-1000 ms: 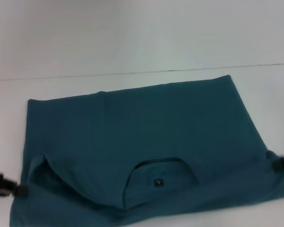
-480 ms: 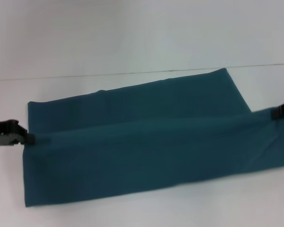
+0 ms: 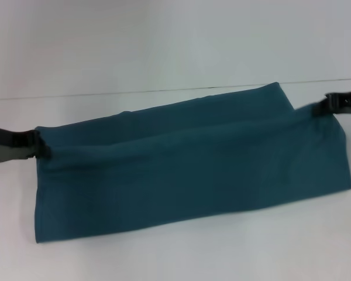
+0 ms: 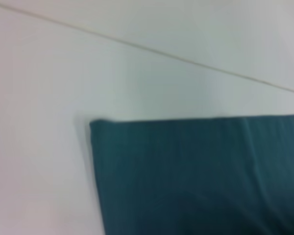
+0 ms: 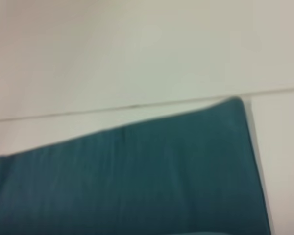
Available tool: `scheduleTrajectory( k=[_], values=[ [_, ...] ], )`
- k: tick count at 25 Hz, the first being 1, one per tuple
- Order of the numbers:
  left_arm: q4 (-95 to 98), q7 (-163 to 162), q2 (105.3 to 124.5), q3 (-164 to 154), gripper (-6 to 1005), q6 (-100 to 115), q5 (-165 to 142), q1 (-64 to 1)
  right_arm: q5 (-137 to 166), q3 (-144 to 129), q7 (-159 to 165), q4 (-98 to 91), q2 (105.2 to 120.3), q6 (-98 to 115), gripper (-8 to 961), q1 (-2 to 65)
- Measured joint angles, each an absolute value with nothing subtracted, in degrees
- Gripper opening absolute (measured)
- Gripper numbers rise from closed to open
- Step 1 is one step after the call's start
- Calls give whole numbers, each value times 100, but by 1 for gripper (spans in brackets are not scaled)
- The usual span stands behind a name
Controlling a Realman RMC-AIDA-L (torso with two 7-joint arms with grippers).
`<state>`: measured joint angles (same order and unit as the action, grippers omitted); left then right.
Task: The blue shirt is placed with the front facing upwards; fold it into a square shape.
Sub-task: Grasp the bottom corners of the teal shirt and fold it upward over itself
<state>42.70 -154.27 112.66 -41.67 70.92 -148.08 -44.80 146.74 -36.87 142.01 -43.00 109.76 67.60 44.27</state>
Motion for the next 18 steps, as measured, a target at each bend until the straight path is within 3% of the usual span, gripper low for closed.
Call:
scheduleTrajectory(
  k=[9, 18],
  values=[
    [4066, -15478, 11358, -4211, 43, 6312, -14827, -4587, 14678, -4219, 14450, -4018, 11155, 5450, 147, 4761],
    [3850, -15405, 11441, -4217, 42, 5444, -14790, -4656, 14991, -4437, 14490, -3209, 11206, 4244, 158, 5138]
  ],
)
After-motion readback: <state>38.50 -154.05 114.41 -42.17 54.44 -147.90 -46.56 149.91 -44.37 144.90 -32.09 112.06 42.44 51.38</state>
